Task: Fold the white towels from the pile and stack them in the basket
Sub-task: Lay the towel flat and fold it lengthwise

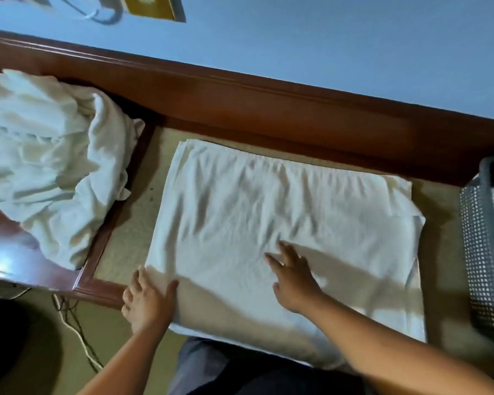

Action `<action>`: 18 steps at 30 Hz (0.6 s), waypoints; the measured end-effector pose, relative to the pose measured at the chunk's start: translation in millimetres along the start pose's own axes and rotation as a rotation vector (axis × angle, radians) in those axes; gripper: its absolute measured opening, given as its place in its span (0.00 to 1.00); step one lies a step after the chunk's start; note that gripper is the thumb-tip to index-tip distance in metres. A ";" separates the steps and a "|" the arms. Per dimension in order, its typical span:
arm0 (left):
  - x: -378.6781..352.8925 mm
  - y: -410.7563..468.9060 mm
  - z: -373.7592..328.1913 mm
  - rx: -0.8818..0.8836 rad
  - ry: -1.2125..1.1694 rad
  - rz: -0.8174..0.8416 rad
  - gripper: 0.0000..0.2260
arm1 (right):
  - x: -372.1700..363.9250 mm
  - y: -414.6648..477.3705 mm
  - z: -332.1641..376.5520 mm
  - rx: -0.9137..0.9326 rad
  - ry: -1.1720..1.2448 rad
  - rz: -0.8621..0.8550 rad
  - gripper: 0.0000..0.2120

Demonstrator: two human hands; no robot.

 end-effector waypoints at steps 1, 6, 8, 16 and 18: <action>4.1 -0.7 7.1 0.030 -0.018 -0.019 0.37 | -3.5 -0.6 19.1 0.049 -0.023 0.011 0.33; 22.1 27.3 18.0 0.005 -0.142 0.059 0.22 | -12.7 3.9 104.3 0.129 -0.058 0.041 0.31; 29.3 39.5 21.2 -0.015 -0.147 0.114 0.18 | -12.2 6.0 136.7 0.129 -0.048 0.040 0.30; 48.7 59.4 24.9 -0.327 0.016 0.321 0.13 | 3.5 31.4 233.5 0.095 -0.093 -0.069 0.29; 53.5 57.3 38.2 -0.382 -0.158 0.294 0.09 | 5.5 36.8 258.2 0.196 -0.126 -0.081 0.30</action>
Point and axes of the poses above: each hand's wrist, its own y-axis towards the middle knuckle, its own x-axis out of the back of the hand, z = x × y, the point moved 5 cm from there along y, towards the middle knuckle, and after that the axes turned 11 degrees about -x, right-handed, at the moved point
